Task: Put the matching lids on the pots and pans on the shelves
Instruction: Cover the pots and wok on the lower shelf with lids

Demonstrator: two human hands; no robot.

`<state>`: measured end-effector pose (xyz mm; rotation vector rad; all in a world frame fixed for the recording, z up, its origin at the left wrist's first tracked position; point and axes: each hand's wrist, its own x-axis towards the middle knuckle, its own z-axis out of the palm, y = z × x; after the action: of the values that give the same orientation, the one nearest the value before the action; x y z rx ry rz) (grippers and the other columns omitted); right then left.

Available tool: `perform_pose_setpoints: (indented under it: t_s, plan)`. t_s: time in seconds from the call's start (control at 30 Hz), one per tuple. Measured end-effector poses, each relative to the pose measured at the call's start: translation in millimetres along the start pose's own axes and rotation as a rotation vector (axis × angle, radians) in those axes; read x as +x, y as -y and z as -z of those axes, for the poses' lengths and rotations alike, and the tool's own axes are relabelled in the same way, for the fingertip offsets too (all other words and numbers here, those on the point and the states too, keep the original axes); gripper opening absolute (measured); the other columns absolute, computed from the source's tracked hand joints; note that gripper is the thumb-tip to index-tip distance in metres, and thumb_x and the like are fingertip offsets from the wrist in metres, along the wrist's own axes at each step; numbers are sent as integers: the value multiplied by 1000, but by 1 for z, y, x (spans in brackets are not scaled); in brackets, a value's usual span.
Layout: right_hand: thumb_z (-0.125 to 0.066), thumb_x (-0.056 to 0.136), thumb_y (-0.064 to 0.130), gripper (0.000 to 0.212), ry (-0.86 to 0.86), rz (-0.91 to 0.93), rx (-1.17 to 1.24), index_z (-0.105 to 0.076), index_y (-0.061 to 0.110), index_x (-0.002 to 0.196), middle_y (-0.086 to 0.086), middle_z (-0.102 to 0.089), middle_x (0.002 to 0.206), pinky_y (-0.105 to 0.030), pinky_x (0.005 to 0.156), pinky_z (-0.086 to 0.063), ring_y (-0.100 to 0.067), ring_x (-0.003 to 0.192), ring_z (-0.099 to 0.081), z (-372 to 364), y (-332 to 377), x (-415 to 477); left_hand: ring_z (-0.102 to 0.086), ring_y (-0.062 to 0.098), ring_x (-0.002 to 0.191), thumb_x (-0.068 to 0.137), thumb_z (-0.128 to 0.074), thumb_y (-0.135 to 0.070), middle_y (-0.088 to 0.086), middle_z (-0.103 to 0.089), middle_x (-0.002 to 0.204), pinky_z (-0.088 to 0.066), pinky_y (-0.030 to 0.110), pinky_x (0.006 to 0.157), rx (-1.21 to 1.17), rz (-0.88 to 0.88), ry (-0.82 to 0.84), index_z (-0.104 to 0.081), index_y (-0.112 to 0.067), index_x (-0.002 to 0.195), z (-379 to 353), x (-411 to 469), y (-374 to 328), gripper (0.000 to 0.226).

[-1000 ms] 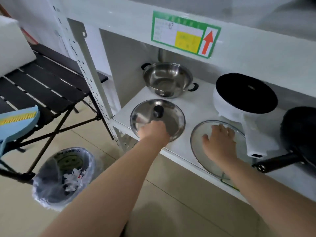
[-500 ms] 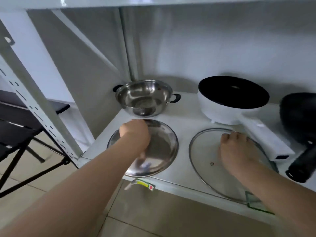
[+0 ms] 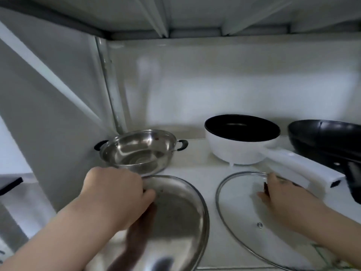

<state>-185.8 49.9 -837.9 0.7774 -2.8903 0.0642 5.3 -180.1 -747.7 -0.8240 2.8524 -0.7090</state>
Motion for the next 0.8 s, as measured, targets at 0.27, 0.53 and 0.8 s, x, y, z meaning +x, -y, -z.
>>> perform_pose_setpoints:
  t_s: [0.27, 0.53, 0.8]
  plan:
    - [-44, 90, 53, 31, -58, 72, 221, -37, 24, 93, 5, -58, 86, -36, 72, -52, -18, 80, -60, 60, 52, -22, -60, 24, 106, 86, -28, -70, -3, -64, 112, -35, 31, 70, -120, 60, -185, -58, -29, 89, 36, 17, 28, 50]
    - [-62, 81, 42, 31, -302, -39, 361, -50, 15, 90, -1, -60, 76, -32, 60, -47, -24, 72, -57, 130, 57, 30, -58, 34, 108, 86, -44, -62, 11, -62, 114, -38, 32, 72, -405, 241, -357, -63, -13, 108, 62, 91, 43, 57]
    - [-55, 89, 41, 35, -480, -120, 339, -56, 7, 95, -13, -65, 89, -36, 72, -49, -31, 84, -56, 107, 21, 134, -57, 30, 117, 99, -31, -43, 12, -59, 129, -45, 33, 82, -189, 243, -281, -59, -9, 124, 43, 180, 41, 50]
